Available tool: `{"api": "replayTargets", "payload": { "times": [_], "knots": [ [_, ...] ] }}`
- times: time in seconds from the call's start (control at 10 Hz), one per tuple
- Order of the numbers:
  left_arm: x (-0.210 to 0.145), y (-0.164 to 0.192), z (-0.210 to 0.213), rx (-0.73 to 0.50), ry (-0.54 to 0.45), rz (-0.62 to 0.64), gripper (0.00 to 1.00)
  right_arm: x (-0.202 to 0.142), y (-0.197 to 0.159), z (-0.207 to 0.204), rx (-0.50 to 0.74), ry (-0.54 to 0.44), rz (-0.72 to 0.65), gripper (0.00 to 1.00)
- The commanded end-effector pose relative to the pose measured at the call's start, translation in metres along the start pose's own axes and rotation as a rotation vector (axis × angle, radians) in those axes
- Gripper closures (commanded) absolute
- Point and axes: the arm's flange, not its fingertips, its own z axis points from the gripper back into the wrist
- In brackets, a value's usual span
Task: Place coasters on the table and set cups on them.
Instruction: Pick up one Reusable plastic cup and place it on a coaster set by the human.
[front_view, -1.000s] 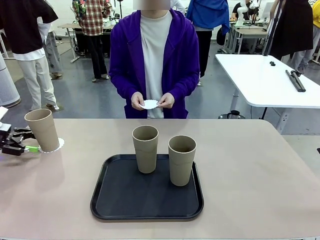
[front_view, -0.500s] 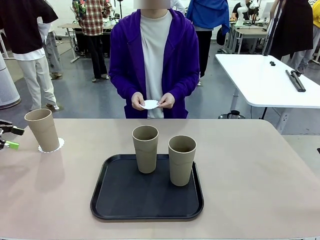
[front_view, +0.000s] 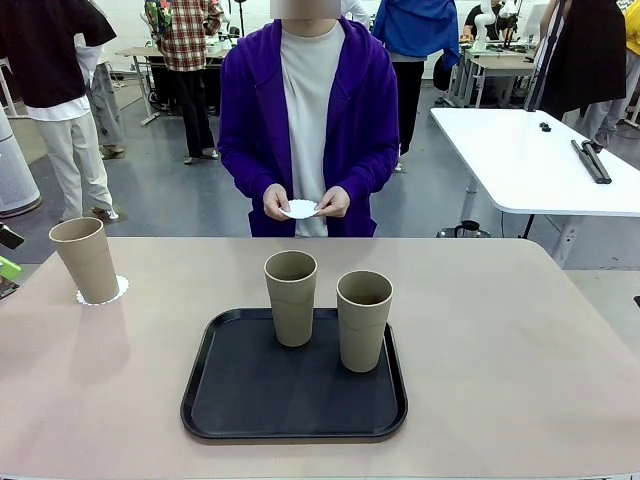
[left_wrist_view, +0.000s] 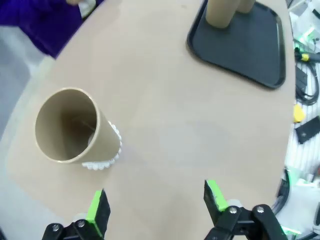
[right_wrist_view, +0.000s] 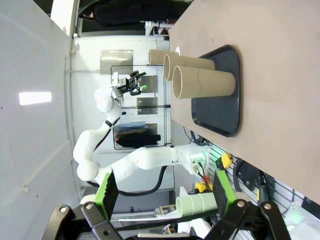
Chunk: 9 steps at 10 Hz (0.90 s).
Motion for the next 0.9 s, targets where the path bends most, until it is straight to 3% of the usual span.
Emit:
{"api": "replayTargets", "payload": {
  "times": [0.0, 0.3, 0.4, 0.5, 0.8],
  "knots": [
    [0.026, -0.030, 0.009, -0.065, 0.102, 0.026, 0.00, 0.000, 0.000, 0.000, 0.013, 0.000, 0.009, 0.00],
    [0.061, -0.058, 0.004, 0.011, 0.210, 0.012, 0.00, 0.000, 0.000, 0.000, 0.013, 0.000, 0.009, 0.00],
    [0.066, -0.063, 0.002, 0.052, 0.218, 0.014, 0.00, 0.000, 0.000, 0.000, 0.013, 0.000, 0.009, 0.00],
    [0.057, -0.050, 0.011, -0.020, 0.177, 0.010, 0.00, 0.000, 0.000, 0.000, 0.013, 0.000, 0.009, 0.00],
    [0.057, -0.050, 0.011, -0.020, 0.177, 0.010, 0.00, 0.000, 0.000, 0.000, 0.013, 0.000, 0.009, 0.00]
  ]
}}
